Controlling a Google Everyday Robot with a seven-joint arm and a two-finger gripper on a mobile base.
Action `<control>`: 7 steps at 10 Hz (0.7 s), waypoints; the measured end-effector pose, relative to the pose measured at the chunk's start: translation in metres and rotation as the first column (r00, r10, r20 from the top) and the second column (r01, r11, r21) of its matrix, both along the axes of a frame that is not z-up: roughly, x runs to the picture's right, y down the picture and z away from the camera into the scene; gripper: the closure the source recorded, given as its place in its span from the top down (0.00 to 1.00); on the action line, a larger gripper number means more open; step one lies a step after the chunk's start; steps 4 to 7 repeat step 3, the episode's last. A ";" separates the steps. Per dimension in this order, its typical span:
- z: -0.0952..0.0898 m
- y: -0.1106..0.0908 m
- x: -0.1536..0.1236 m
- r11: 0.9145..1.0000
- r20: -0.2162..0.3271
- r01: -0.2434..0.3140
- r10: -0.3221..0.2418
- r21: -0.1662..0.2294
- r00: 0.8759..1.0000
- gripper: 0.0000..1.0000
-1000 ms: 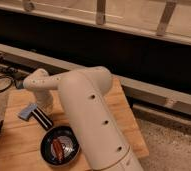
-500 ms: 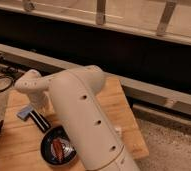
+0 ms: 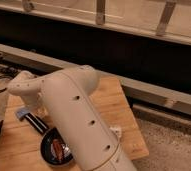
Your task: Push the eraser across the table
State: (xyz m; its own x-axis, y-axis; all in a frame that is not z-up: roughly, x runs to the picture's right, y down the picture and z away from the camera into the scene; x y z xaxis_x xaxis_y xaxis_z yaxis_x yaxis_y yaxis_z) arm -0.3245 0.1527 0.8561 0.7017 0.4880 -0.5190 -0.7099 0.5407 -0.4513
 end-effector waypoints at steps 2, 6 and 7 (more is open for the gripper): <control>-0.006 0.005 -0.009 1.000 0.002 0.007 -0.007 0.001 1.000 0.00; -0.008 0.005 -0.013 1.000 0.004 0.012 -0.012 0.003 1.000 0.00; -0.008 0.005 -0.013 1.000 0.004 0.012 -0.012 0.003 1.000 0.00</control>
